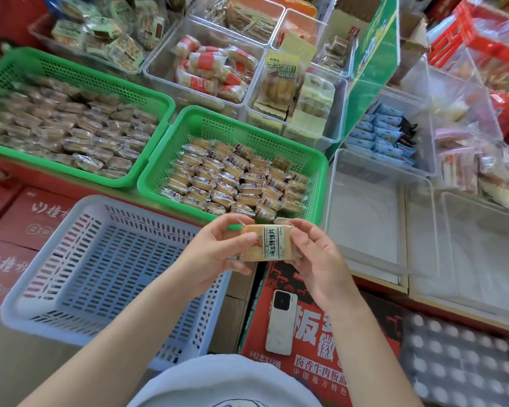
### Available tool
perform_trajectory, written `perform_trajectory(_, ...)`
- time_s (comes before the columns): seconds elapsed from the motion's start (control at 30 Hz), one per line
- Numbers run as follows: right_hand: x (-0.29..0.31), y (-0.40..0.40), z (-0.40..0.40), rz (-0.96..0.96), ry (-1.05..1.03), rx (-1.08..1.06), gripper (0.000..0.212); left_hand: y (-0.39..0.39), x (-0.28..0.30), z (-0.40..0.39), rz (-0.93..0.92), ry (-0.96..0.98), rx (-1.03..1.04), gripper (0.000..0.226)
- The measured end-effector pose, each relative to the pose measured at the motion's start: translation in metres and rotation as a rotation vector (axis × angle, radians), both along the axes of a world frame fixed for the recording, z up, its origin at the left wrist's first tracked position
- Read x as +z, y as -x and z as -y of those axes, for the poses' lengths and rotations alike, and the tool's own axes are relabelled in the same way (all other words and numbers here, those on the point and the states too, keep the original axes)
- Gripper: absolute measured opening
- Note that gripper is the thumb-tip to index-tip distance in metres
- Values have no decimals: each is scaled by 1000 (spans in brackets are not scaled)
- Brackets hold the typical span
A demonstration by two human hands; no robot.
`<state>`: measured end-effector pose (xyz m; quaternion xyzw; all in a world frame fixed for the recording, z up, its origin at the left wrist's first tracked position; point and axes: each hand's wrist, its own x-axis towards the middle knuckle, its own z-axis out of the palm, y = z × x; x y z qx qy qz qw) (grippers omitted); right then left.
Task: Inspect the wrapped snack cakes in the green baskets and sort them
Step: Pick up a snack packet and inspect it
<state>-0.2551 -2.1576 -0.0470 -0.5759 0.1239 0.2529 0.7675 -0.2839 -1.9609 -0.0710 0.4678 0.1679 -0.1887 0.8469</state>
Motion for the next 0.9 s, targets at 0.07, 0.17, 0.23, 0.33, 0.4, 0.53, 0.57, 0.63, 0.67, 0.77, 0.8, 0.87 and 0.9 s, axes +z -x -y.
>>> perform_trajectory(0.07, 4, 5, 2, -30, -72, 3, 28, 7, 5, 0, 6, 32, 6, 36)
perform_trajectory(0.17, 8, 11, 7, -109, -233, 1, 16, 15, 9, 1, -14, 115, -2, 31)
perform_trajectory(0.23, 9, 15, 10, -149, -336, 25, 19, 20, 7, 0, -39, 212, -11, 32)
perform_trajectory(0.33, 9, 21, 11, -119, -377, 60, 42, 27, 7, -2, -29, 359, -28, 48)
perform_trajectory(0.4, 12, 26, 11, -70, -349, 77, 51, 29, 11, -1, -34, 352, -10, 46)
perform_trajectory(0.53, 21, 30, 14, 30, -179, 137, 37, 31, 18, -1, -14, 219, 12, 34)
perform_trajectory(0.57, 21, 31, 16, 57, -152, 149, 31, 31, 18, -2, 3, 196, 5, 31)
perform_trajectory(0.63, 22, 30, 21, 91, -135, 149, 26, 30, 19, -1, 29, 165, -14, 25)
perform_trajectory(0.67, 22, 29, 23, 94, -135, 142, 26, 30, 20, -1, 36, 153, -24, 24)
perform_trajectory(0.77, 26, 31, 23, 118, -111, 110, 31, 28, 23, 5, 30, 129, -16, 27)
perform_trajectory(0.8, 27, 32, 22, 144, -54, 86, 35, 28, 24, 8, 12, 118, 4, 29)
perform_trajectory(0.87, 32, 34, 18, 205, 120, 14, 36, 27, 24, 13, -28, 71, 60, 30)
perform_trajectory(0.9, 33, 34, 16, 218, 179, -29, 29, 26, 23, 15, -34, 26, 92, 27)
